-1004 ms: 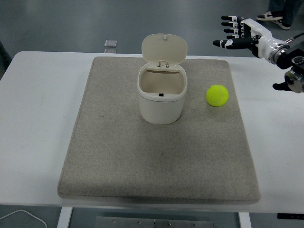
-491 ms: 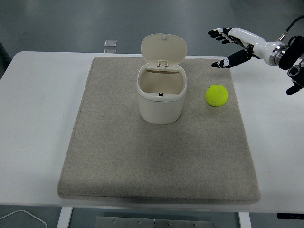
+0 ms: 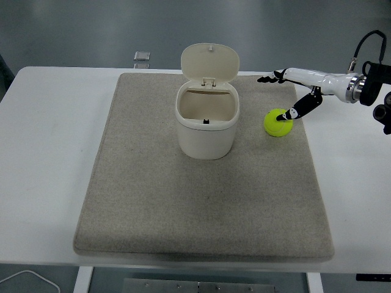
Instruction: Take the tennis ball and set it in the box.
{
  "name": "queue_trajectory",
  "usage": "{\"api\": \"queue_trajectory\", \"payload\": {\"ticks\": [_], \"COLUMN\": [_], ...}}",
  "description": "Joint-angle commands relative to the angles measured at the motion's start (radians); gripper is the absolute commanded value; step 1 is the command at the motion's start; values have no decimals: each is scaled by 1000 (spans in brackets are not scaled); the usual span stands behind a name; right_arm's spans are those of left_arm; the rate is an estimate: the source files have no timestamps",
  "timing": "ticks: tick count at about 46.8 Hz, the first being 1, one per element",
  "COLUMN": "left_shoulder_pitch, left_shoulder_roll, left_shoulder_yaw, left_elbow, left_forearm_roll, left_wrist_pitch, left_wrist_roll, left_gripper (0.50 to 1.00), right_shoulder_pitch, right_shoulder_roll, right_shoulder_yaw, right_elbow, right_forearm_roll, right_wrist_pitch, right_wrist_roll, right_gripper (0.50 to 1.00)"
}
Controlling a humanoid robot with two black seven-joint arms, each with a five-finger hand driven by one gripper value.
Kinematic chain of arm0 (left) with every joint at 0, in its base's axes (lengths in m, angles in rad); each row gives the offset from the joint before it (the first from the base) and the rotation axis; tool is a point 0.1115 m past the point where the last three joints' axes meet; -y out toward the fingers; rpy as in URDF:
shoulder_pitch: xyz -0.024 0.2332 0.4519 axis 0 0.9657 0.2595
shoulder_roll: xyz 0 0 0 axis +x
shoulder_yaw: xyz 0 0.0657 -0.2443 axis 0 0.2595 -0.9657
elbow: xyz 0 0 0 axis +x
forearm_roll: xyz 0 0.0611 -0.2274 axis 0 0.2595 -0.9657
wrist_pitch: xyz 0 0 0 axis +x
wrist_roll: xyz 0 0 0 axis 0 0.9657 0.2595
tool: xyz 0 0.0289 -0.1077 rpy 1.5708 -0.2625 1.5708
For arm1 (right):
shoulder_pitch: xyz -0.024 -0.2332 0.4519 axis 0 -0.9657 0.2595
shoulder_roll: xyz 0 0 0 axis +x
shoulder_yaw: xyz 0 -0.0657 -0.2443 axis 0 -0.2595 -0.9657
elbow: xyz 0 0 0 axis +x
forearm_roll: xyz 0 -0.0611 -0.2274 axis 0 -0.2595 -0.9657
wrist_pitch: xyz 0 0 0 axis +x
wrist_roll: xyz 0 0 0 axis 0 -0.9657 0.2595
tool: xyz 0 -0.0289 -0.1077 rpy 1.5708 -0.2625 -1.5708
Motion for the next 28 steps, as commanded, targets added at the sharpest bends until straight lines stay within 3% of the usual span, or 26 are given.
{"api": "queue_trajectory", "payload": {"ticks": [1, 28], "left_shoulder_pitch": [0, 0], "left_shoulder_roll": [0, 0], "left_shoulder_yaw": [0, 0], "left_elbow": [1, 1], "left_forearm_roll": [0, 0], "left_wrist_pitch": [0, 0], "left_wrist_roll": [0, 0], "left_gripper": [992, 992], "right_shoulder_pitch": [-7, -31], "right_shoulder_roll": [5, 14], "right_shoulder_yaw": [-13, -82], "right_elbow": [0, -14], "right_forearm_roll": [-30, -82], "right_wrist_pitch": [-7, -78], "right_wrist_roll": [0, 0], "right_gripper": [928, 926]}}
